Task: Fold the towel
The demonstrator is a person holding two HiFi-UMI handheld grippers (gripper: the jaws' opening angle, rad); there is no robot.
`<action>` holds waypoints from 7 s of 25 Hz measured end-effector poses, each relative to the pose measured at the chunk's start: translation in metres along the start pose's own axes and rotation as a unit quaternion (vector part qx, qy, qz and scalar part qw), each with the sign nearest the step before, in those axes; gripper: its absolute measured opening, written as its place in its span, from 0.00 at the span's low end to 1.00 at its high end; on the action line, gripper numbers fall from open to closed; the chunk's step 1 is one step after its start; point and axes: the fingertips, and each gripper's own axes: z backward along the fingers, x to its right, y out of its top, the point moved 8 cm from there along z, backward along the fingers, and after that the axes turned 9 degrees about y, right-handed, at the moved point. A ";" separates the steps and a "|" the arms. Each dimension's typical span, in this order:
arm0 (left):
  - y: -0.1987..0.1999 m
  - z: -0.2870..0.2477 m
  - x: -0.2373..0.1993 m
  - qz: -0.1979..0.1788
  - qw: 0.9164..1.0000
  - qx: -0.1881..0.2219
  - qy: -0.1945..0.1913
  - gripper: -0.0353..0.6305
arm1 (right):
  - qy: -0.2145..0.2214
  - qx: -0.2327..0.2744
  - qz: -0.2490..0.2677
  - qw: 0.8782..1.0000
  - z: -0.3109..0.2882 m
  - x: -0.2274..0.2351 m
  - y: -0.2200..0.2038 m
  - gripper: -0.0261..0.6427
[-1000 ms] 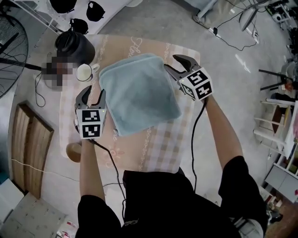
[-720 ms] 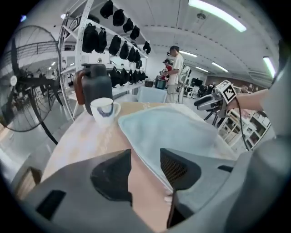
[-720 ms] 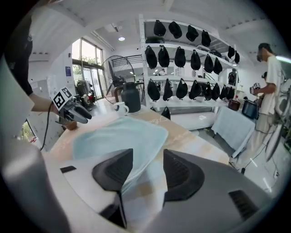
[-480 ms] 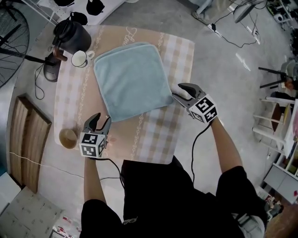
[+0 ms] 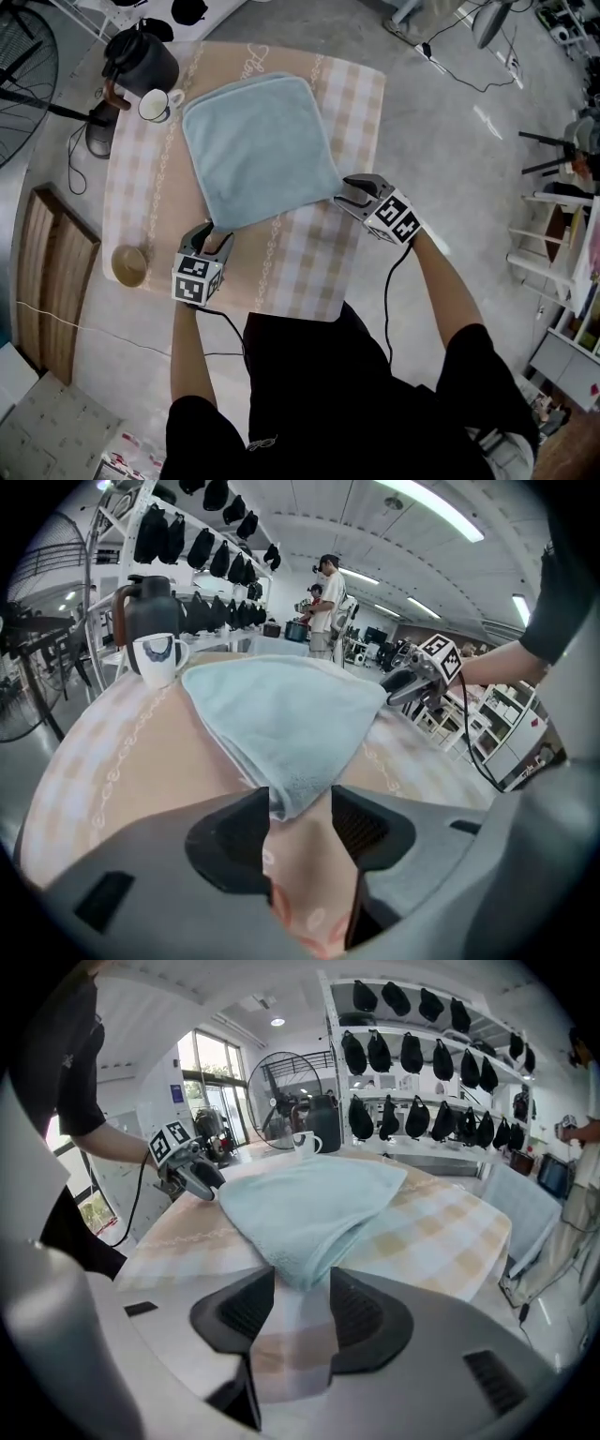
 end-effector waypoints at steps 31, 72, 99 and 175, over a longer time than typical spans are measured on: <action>-0.106 0.123 0.087 0.092 0.996 0.003 0.006 0.11 | 0.060 -0.010 0.060 0.996 0.061 -0.162 -0.056 0.10; 0.048 0.060 0.000 0.127 0.985 0.087 0.075 0.42 | -0.039 0.040 -0.018 0.998 0.038 -0.026 0.086 0.39; 0.075 0.042 0.230 0.214 0.960 0.123 0.132 0.42 | 0.150 -0.002 0.193 0.970 0.092 -0.005 0.094 0.39; 0.033 0.050 0.142 0.472 0.827 0.167 0.254 0.15 | 0.523 -0.241 0.546 0.609 -0.119 -0.055 0.239 0.09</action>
